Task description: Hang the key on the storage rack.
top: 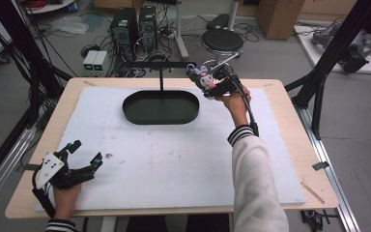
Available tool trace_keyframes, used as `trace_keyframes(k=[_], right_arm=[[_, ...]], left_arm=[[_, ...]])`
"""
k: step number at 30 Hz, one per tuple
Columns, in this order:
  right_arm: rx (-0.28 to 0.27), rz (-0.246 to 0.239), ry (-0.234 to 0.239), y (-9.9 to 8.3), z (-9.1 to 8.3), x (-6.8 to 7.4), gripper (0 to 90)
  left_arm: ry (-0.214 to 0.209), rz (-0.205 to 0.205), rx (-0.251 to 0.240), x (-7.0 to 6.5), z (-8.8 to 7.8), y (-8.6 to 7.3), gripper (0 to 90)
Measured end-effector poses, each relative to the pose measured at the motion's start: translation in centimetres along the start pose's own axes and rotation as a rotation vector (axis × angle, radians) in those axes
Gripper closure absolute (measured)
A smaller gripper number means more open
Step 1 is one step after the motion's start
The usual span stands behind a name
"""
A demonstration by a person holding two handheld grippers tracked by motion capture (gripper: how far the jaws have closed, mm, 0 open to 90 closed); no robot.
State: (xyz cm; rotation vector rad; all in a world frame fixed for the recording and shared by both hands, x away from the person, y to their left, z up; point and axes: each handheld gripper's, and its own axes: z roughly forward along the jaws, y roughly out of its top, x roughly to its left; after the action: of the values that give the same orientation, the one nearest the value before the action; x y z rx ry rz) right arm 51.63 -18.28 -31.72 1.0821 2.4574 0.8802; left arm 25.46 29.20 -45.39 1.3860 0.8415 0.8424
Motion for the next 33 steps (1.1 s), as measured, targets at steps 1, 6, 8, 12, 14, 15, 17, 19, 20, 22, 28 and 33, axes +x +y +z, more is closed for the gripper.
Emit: trace_keyframes(k=[1,6,8,12,14,15,17,19,20,22,28,33], right_arm=[[0.005,-0.002,0.003,0.0,0.1,0.0,52.5],[-0.023,0.015,0.051,0.0,1.0,0.2,8.4],[-0.030,0.028,0.027,0.1,0.7,0.5,0.4],[-0.095,0.024,0.025,-0.1,-1.2,0.9,0.4],[-0.176,0.020,0.036,-0.8,-2.7,1.1,0.4],[-0.206,0.025,0.052,-1.3,-3.4,1.0,0.4],[-0.221,0.026,0.070,-2.1,-4.5,1.0,0.4],[-0.291,0.011,0.109,-3.9,-6.0,1.2,0.4],[-0.312,0.005,0.122,-4.8,-6.6,1.3,0.4],[-0.353,-0.010,0.130,-6.8,-7.6,1.6,0.4],[-0.444,-0.043,0.138,-12.6,-9.4,2.4,0.4],[-0.504,-0.065,0.112,-16.8,-9.4,2.9,0.4]], left_arm=[[0.000,0.001,-0.001,0.0,0.0,0.0,11.8],[0.000,0.003,-0.002,0.0,0.0,0.0,11.8],[0.001,0.003,-0.003,0.0,0.0,0.0,11.8],[0.002,0.006,-0.004,-0.1,0.0,0.0,11.8],[0.002,0.009,-0.004,-0.1,0.0,0.0,11.8],[0.002,0.009,-0.003,-0.1,0.0,0.0,11.8],[0.003,0.008,-0.001,-0.1,0.0,0.0,11.8],[0.003,0.008,0.001,0.0,0.0,0.0,11.9],[0.003,0.008,0.003,0.0,0.0,0.0,11.8],[0.004,0.008,0.001,-0.1,0.0,0.0,11.9],[0.001,0.012,-0.001,-0.1,0.0,0.0,11.8],[0.008,0.015,0.000,-0.2,0.0,0.0,11.8]])
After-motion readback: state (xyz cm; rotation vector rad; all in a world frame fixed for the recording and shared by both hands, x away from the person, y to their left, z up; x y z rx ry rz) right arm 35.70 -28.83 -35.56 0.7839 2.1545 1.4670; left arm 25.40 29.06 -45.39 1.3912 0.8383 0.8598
